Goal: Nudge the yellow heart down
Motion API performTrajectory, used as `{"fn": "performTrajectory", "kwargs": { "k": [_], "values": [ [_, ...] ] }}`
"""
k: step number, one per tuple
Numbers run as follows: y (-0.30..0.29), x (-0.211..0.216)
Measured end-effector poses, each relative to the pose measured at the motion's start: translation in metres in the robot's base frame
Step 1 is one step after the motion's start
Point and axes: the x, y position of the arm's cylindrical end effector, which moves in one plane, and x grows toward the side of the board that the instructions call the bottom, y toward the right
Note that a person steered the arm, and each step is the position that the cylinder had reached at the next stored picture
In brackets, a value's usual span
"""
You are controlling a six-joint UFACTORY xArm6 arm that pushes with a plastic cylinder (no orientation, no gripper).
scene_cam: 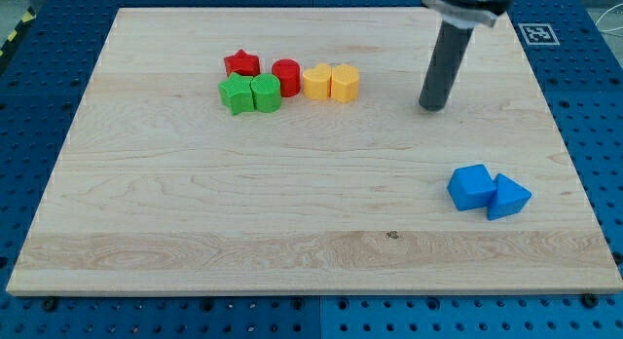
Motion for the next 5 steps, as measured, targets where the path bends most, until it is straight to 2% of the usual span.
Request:
{"fn": "performTrajectory", "kwargs": {
  "k": [1,3,5],
  "values": [
    [-0.006,-0.034],
    [-0.073,-0.079],
    [-0.151,-0.075]
  ]
}}
